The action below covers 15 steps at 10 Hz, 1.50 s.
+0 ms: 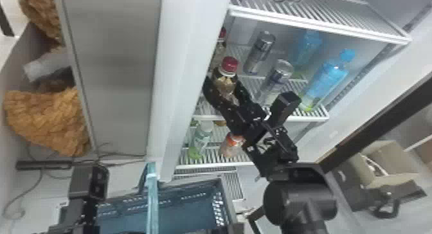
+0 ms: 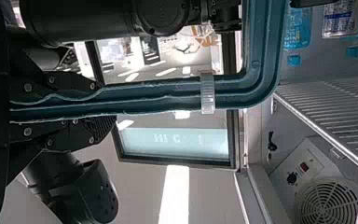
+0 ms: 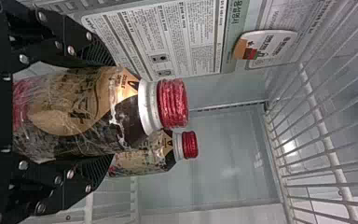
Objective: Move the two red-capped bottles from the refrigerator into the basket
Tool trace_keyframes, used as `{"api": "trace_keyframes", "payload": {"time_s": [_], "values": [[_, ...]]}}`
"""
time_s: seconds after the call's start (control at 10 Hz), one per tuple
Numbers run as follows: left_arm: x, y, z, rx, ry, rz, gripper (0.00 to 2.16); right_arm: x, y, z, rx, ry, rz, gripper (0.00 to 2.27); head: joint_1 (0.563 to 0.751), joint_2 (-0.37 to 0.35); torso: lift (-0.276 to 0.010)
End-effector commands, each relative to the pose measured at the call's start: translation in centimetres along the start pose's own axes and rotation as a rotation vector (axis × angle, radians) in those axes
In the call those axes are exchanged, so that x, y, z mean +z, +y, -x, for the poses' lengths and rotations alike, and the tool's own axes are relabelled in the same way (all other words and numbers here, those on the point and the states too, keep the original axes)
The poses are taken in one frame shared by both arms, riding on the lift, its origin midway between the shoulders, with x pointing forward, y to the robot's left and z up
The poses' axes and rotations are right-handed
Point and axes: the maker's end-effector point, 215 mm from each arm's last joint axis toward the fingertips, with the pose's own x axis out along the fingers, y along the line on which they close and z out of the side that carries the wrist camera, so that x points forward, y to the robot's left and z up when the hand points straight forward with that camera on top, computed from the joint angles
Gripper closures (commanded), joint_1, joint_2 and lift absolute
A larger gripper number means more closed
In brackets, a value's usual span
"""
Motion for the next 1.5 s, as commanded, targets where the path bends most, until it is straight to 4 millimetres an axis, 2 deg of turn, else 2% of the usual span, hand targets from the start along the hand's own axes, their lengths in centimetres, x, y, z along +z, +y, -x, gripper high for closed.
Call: {"api": "trace_keyframes", "payload": {"time_s": [0.0,0.3,0.9,1.2,1.4], "values": [[0.0,0.0,0.0,-0.002,0.000,0.002,1.21,0.4,0.0,0.0,0.000,-0.001,0.021,1.28,0.695,-0.350,0.000],[0.0,0.0,0.0,-0.002,0.000,0.002,1.21,1.5,0.3,1.3,-0.001,-0.019,0.028,1.28,0.695,-0.350,0.000],[0.0,0.0,-0.1,-0.002,0.001,0.000,1.21,4.1,0.9,7.9,-0.032,-0.003,0.036,1.28,0.695,-0.350,0.000],[-0.2,0.3,-0.1,0.008,0.012,0.004,1.21,5.1,1.5,10.5,-0.034,0.007,0.028,1.28,0.695,-0.350,0.000],[-0.2,0.4,-0.1,0.011,0.014,0.002,1.21,5.6,3.4,11.7,0.004,0.016,-0.004,1.28,0.695,-0.350,0.000]]}}
